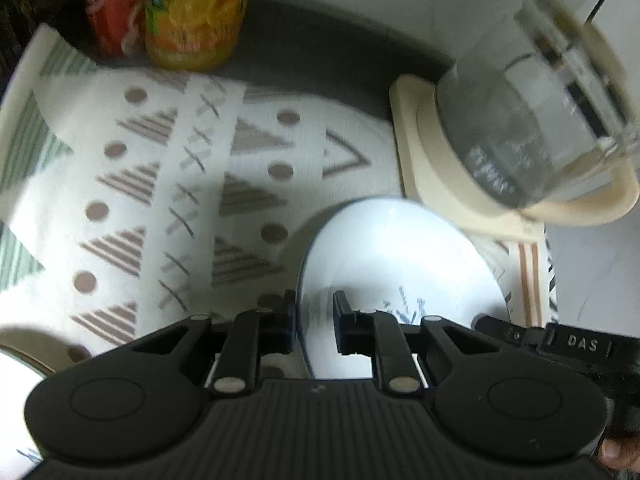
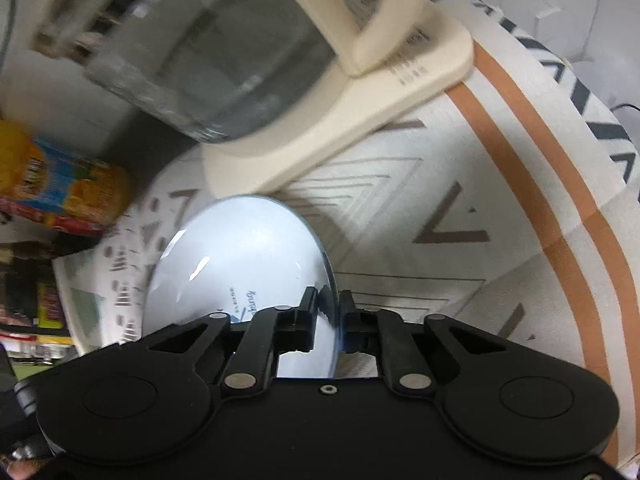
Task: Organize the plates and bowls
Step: 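Lift the 'Bakery' plate and carry it to the 'Sweet' plate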
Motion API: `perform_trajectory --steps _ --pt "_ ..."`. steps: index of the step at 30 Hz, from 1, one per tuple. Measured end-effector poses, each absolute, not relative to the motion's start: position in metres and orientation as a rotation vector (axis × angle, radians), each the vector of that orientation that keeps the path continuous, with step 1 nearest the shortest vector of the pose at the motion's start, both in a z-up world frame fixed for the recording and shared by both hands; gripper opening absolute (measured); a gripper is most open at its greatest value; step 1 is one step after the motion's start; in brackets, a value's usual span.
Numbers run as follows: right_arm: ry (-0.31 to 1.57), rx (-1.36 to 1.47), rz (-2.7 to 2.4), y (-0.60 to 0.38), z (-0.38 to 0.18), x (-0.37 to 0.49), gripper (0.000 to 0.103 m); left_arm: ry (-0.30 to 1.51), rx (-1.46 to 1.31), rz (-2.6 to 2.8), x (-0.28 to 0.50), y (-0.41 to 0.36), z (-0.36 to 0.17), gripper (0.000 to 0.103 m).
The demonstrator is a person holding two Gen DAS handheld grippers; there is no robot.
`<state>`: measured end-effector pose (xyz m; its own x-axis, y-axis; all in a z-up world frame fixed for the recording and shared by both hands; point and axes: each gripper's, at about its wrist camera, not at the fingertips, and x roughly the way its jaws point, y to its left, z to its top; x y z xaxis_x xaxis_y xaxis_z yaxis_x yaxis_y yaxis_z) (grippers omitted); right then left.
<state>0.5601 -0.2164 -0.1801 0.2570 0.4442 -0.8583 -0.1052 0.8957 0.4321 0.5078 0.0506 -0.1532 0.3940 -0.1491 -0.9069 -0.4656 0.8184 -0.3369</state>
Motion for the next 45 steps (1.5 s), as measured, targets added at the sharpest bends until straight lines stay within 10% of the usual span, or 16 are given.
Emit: perform_trajectory --steps 45 --pt "1.124 0.093 0.707 -0.091 -0.119 0.407 0.010 0.949 -0.723 0.486 0.299 0.138 -0.082 0.016"
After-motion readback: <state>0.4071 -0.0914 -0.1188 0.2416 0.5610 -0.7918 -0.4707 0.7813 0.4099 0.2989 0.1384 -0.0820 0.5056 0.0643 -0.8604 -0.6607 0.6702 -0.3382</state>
